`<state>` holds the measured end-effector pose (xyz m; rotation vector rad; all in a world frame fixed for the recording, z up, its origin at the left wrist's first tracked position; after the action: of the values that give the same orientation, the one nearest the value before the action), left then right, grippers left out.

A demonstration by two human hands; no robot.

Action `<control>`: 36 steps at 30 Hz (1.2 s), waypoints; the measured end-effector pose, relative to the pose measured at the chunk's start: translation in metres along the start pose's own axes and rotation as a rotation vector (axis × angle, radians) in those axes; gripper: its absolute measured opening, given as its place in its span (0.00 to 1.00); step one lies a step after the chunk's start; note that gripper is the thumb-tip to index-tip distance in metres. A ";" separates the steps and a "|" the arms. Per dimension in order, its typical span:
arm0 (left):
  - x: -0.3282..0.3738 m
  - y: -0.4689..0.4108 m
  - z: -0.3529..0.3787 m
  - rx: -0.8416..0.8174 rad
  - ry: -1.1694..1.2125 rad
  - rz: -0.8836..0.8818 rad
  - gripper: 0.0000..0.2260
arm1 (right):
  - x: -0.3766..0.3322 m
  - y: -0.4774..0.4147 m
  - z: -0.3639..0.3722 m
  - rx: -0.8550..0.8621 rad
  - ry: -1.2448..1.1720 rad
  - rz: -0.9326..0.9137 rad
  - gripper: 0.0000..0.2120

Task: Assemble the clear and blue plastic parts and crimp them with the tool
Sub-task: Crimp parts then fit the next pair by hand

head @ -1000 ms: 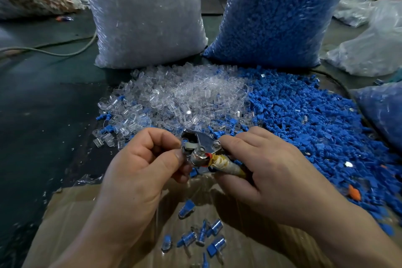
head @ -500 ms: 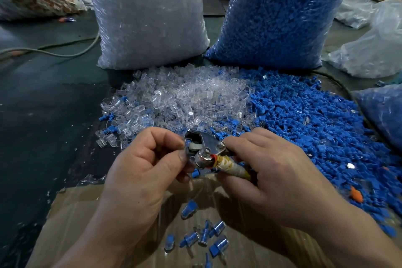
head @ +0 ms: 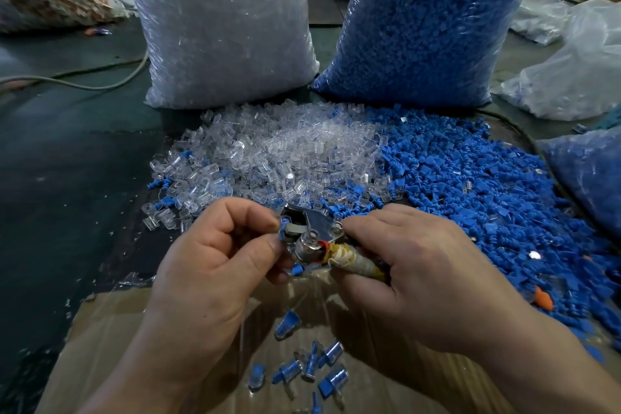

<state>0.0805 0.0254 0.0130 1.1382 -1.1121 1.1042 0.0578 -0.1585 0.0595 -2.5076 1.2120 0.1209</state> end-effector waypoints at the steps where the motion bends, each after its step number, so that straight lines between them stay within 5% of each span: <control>1: 0.000 0.000 0.000 -0.002 0.010 -0.005 0.08 | 0.000 0.000 0.000 -0.004 0.000 0.006 0.14; 8: 0.002 0.002 -0.001 0.033 -0.037 -0.049 0.08 | 0.001 0.003 0.002 -0.011 0.020 0.037 0.13; 13: -0.005 0.000 -0.002 0.089 -0.102 -0.213 0.14 | 0.024 0.003 0.005 0.004 0.205 0.129 0.29; 17: -0.011 0.002 0.008 0.079 -0.271 -0.270 0.13 | 0.037 -0.004 0.016 -0.149 0.232 0.205 0.34; 20: -0.009 0.003 0.010 0.118 -0.384 -0.216 0.12 | 0.039 -0.007 0.021 -0.175 0.235 0.219 0.31; 24: -0.005 0.006 0.013 0.149 -0.460 -0.155 0.10 | 0.014 -0.008 0.010 0.019 0.197 0.123 0.23; 31: 0.013 0.015 0.020 0.119 -0.393 0.000 0.02 | -0.019 -0.009 0.007 0.118 0.114 -0.058 0.07; 36: 0.010 0.011 0.017 0.013 -0.472 -0.129 0.21 | -0.023 -0.011 0.009 0.129 0.085 -0.060 0.05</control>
<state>0.0698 0.0098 0.0254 1.5057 -1.3684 0.7599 0.0527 -0.1323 0.0588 -2.4560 1.1365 -0.0769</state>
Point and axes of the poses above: each hand's wrist, its own y-axis away from the middle knuckle, its own z-axis out of the palm, x = y × z, the point moved 6 cm from there along -y, towards the middle knuckle, and after that the axes turned 14 degrees about -z, right-handed, at the moved point
